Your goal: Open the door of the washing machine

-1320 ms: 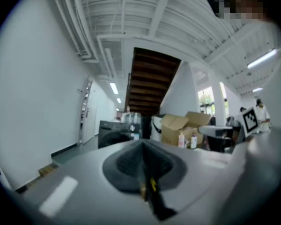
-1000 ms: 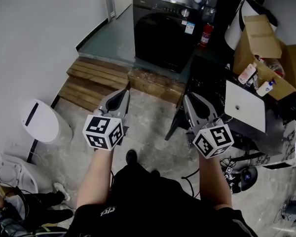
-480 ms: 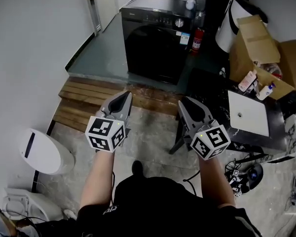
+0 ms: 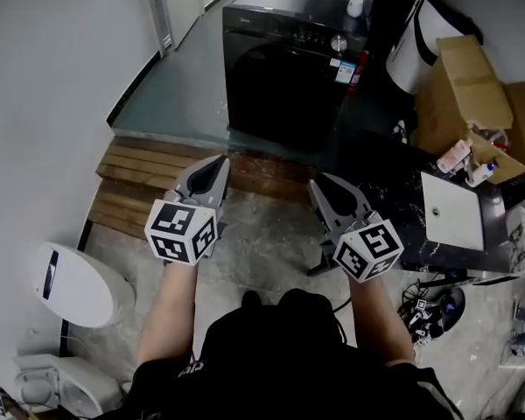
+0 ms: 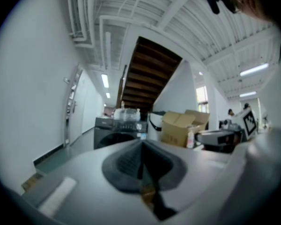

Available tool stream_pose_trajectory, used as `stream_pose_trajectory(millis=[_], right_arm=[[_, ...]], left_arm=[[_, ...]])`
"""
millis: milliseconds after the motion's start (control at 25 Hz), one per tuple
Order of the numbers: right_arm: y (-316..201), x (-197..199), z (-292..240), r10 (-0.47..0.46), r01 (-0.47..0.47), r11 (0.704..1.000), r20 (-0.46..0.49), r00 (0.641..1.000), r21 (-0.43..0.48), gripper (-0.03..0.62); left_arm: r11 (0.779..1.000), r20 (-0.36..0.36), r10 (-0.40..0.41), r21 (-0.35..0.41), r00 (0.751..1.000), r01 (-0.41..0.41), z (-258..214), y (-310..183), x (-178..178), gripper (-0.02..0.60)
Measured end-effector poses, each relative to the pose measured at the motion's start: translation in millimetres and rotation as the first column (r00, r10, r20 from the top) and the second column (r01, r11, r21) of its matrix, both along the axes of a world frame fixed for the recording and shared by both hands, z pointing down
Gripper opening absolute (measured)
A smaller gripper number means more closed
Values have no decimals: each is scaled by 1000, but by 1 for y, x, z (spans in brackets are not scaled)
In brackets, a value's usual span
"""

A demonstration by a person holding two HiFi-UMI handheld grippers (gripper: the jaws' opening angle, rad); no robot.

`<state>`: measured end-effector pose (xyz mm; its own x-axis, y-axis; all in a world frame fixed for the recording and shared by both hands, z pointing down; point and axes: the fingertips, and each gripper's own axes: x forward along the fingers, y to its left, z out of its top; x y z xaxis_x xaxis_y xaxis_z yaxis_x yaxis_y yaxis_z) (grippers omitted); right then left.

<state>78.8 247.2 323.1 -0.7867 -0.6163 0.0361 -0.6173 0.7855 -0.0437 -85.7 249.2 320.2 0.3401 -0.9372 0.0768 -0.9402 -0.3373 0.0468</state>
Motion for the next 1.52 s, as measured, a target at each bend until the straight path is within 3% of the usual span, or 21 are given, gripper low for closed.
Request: stream_pose_trajectory(millis=[360, 560, 800, 1200, 1520], right_arm=[[-57, -1, 33, 33, -32, 997, 8, 999, -77, 41], [-110, -5, 50, 38, -34, 994, 35, 999, -108, 40], [-188, -9, 61, 41, -38, 991, 18, 999, -126, 40], [-290, 12, 74, 70, -64, 983, 28, 997, -174, 37], [-327, 43, 92, 110, -97, 968, 42, 993, -230, 37]], left_arm=[[996, -13, 57, -65, 998, -58, 30, -62, -1, 8], [994, 25, 71, -84, 997, -68, 34, -113, -5, 8], [993, 10, 64, -104, 998, -62, 38, -193, -11, 8], [976, 18, 153, -160, 988, -149, 47, -316, 32, 8], [957, -3, 229, -181, 974, -225, 51, -369, 75, 8]])
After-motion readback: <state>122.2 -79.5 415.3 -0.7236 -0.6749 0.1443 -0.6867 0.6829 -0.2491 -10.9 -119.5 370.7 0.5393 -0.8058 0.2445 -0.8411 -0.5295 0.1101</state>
